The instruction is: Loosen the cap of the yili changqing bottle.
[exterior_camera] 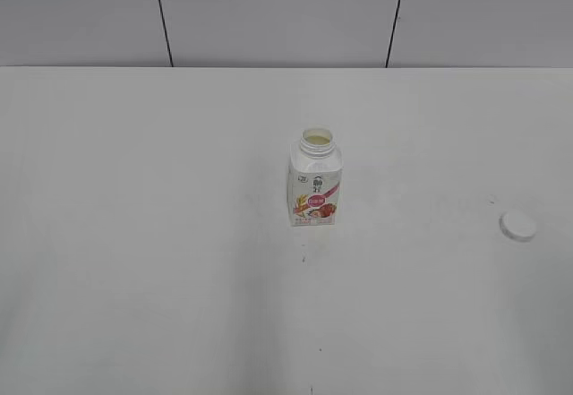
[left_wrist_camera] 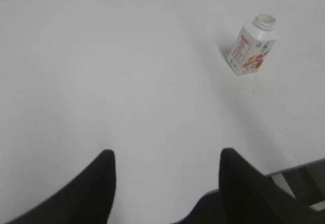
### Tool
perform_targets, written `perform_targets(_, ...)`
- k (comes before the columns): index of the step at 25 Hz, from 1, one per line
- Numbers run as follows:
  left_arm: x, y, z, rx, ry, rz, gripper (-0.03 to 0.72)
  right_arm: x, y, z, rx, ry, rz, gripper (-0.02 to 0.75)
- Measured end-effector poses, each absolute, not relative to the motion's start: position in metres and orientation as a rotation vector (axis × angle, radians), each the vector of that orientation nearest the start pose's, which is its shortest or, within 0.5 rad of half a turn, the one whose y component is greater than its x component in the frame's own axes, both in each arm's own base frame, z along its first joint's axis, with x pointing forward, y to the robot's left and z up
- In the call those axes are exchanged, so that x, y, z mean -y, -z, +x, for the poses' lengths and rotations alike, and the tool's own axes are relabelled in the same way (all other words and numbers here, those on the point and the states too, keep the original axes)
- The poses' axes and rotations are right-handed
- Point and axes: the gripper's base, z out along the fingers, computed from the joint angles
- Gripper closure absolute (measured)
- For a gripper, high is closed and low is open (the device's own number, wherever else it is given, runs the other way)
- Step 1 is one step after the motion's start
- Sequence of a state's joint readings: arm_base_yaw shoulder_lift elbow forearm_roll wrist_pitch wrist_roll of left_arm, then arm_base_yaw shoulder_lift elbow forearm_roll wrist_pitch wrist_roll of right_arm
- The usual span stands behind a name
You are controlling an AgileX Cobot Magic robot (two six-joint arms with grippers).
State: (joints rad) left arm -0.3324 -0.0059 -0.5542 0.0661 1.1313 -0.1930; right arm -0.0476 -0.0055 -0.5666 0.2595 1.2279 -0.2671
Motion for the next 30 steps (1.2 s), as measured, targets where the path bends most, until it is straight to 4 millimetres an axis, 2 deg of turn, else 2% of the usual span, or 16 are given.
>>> perform_targets(8, -0.008, -0.284, -0.007, -2.014, 0.23, 0.177, 0.281, -0.022, -0.282, -0.021, -2.09, -0.085, -0.333, 0.157)
perform_targets(12, -0.008, -0.284, -0.007, -2.013, 0.228, 0.182, 0.281, -0.021, -0.279, -0.012, -2.047, -0.07, -0.311, 0.157)
perform_targets(19, -0.008, -0.283, -0.007, -2.014, 0.227, 0.18, 0.281, -0.019, -0.279, -0.011, -2.037, -0.061, -0.29, 0.157)
perform_targets(30, -0.004, -0.283, -0.008, -2.017, 0.11, -0.052, 0.295, -0.019, -0.279, -0.011, -2.038, -0.062, -0.286, 0.157)
